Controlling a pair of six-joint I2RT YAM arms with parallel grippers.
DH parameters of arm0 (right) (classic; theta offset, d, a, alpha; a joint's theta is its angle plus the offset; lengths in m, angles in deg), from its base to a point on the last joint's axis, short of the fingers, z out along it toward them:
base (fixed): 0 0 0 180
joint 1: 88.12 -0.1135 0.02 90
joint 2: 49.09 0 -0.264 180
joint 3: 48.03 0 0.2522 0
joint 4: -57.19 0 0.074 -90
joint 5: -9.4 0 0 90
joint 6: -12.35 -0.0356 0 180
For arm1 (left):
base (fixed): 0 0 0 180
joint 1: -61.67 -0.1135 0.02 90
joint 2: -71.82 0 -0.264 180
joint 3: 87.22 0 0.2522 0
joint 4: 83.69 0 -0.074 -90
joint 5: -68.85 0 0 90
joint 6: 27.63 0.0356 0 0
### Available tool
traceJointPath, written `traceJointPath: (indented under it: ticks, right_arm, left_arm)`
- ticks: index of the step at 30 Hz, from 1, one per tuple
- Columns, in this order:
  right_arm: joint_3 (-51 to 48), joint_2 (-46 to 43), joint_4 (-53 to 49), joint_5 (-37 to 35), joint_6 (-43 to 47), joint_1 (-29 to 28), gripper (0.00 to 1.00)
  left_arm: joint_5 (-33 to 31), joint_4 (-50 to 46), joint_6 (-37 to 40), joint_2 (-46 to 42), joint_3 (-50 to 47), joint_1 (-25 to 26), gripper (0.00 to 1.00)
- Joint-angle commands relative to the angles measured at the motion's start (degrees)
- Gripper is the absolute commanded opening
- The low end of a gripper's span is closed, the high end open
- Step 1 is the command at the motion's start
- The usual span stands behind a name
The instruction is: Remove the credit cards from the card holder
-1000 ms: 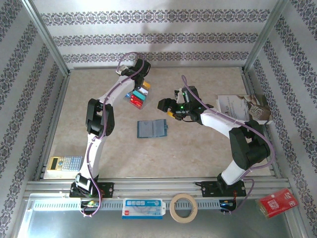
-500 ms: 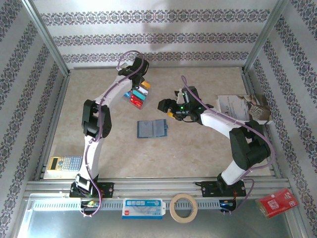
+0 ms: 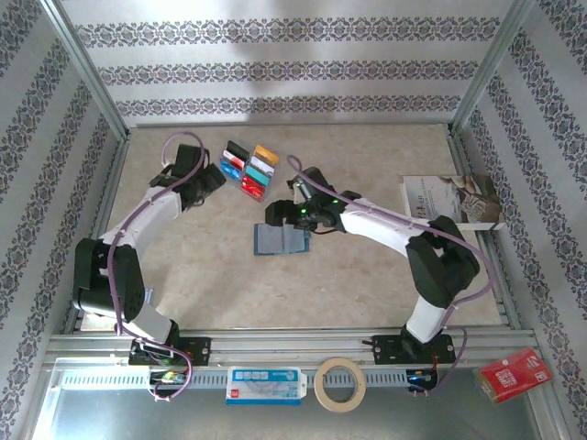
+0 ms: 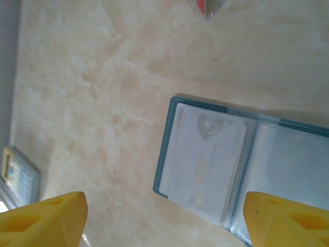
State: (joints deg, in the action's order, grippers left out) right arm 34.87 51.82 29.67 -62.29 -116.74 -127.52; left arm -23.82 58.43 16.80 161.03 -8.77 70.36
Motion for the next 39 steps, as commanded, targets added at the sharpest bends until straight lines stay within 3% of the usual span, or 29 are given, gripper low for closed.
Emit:
traceJointPath:
  ticks: [1, 6, 8, 13, 25, 30, 39]
  right_arm:
    - [4.3, 4.1, -7.3, -6.5, 2.7, -2.8, 0.78]
    - [9.8, 8.7, -13.7, -12.1, 3.9, -5.6, 0.75]
    - [11.1, 9.9, -15.7, -14.7, 4.8, -6.6, 0.73]
    - [13.7, 12.5, -19.2, -18.1, 6.0, -7.9, 0.71]
    - [15.7, 16.5, -22.4, -17.5, 7.9, -8.1, 0.69]
    - [15.1, 17.9, -24.2, -16.2, 7.7, -6.9, 0.66]
    - [12.3, 18.7, -23.9, -14.9, 8.7, -4.9, 0.56]
  left_arm:
    - [7.7, 3.6, 5.5, -2.0, -5.1, -1.7, 0.89]
    - [20.3, 11.2, 10.6, -4.5, -12.2, -4.5, 1.0]
    - [23.0, 14.1, 11.4, -5.7, -14.6, -5.0, 1.0]
    - [23.3, 14.9, 13.0, -7.7, -16.9, -5.8, 1.0]
    - [24.5, 18.1, 11.1, -8.6, -18.5, -6.5, 1.0]
    - [24.9, 15.0, 13.7, -9.4, -17.4, -6.5, 1.0]
    - [31.5, 14.4, 12.2, -9.6, -17.3, -6.5, 0.99]
